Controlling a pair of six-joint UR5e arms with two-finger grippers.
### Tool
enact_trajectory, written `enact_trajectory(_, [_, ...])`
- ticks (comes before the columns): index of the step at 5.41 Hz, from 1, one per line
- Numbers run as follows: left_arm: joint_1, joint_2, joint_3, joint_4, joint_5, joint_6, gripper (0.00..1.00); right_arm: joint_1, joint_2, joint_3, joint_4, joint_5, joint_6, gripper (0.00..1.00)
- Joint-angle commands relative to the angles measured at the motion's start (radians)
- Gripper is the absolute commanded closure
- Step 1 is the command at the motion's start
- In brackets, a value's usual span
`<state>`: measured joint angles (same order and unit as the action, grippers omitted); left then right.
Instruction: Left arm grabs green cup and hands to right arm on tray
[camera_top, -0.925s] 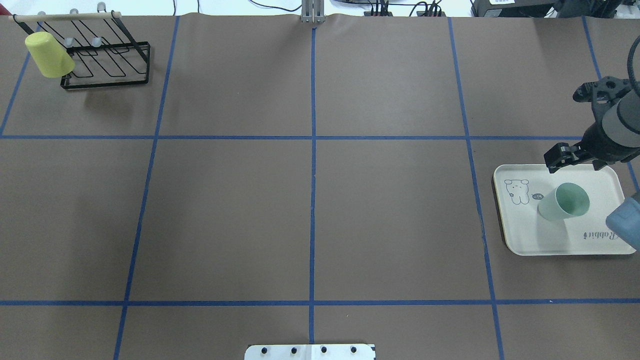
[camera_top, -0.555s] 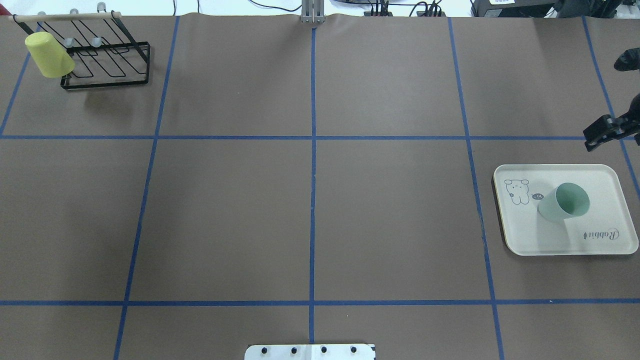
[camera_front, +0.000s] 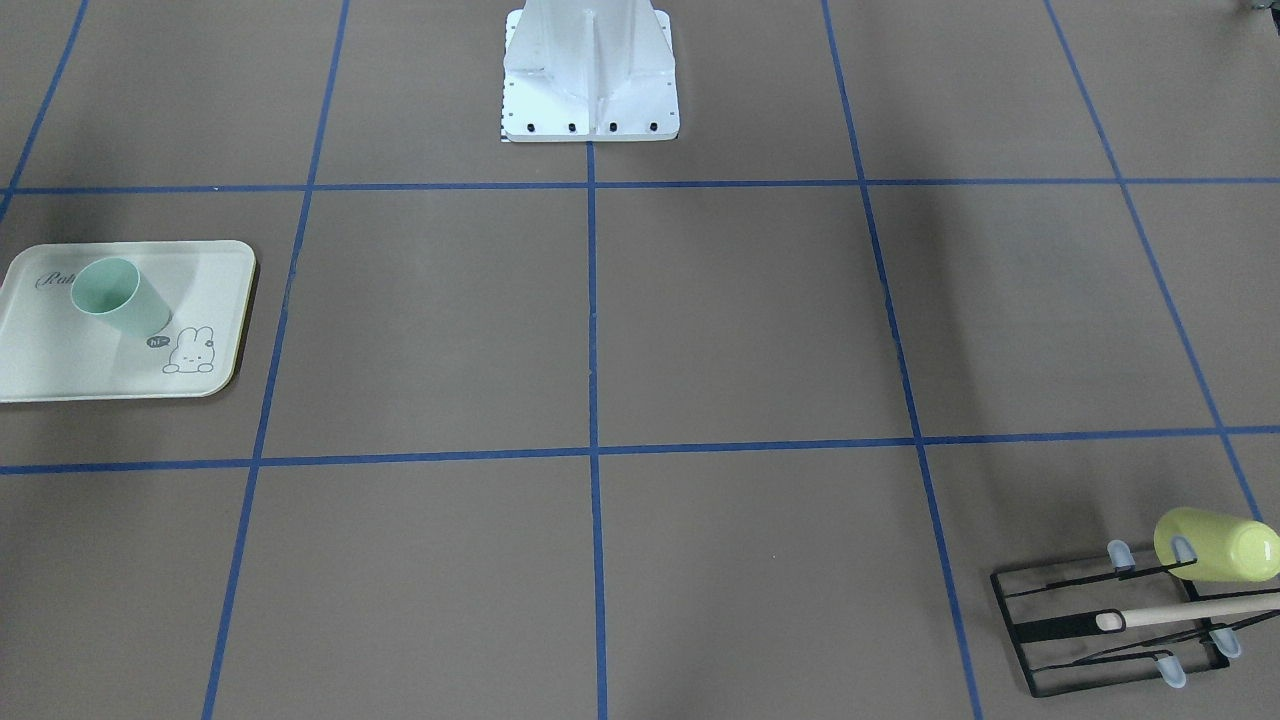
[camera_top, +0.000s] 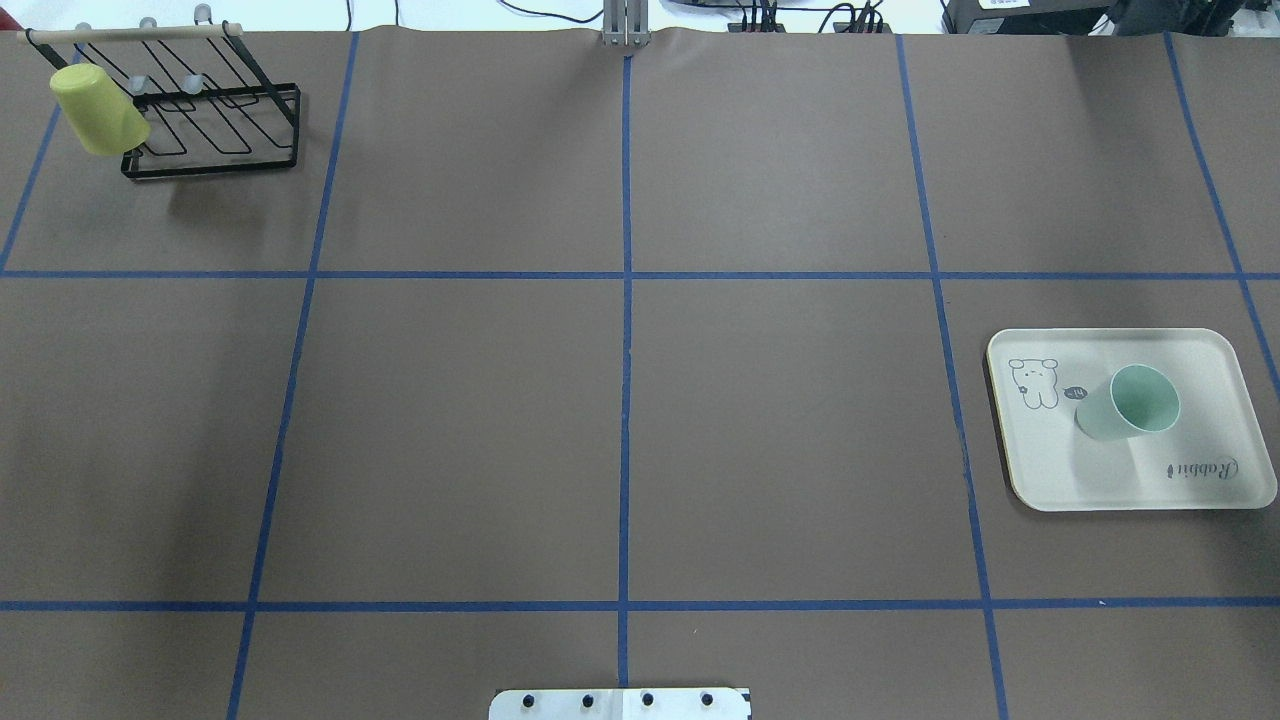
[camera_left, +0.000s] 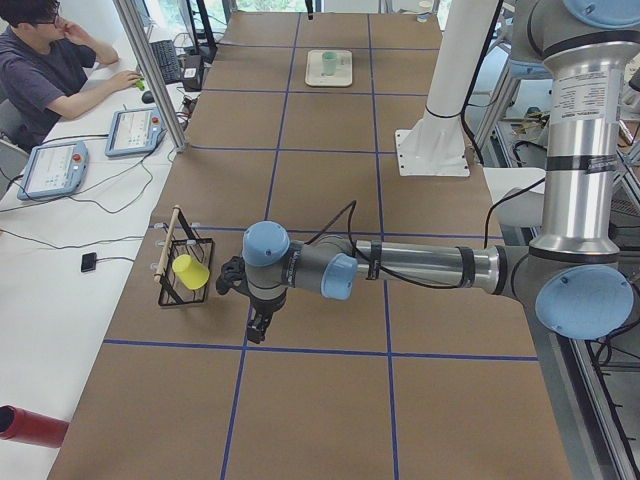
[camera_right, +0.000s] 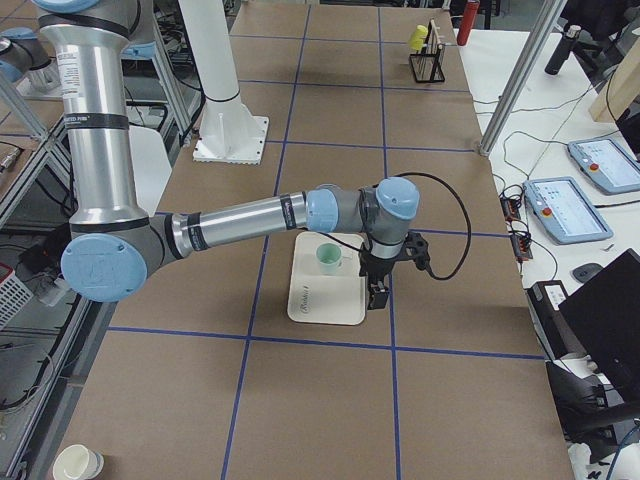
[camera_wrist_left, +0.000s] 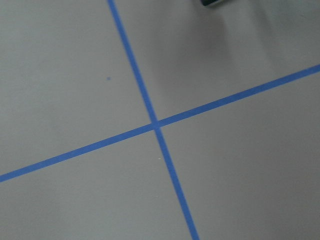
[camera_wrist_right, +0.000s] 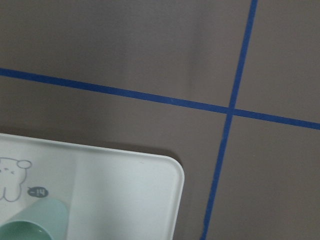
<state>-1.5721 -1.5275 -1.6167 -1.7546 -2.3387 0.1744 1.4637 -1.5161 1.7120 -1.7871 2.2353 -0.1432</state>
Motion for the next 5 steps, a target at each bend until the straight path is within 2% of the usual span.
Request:
enact_trajectory(1, [-0.058,0.039,-0.055,0.179,-0.014,0.048,0.0,0.07,-0.042,-0.064,0.006,0.004,-0.128,0.0])
enact_trajectory(2, [-0.06,0.047,-0.099,0.22,-0.007,0.048,0.0,0.089,-0.074,-0.055,0.023,0.004,-0.116,0.01])
enact_trajectory(4, [-0.059,0.066,-0.086,0.205,-0.013,0.045,0.0,0.09,-0.095,-0.054,0.048,0.006,-0.105,0.0])
enact_trajectory(5, [-0.062,0.069,-0.119,0.213,-0.02,0.049,0.0,0.09,-0.095,-0.052,0.048,0.006,-0.079,0.0])
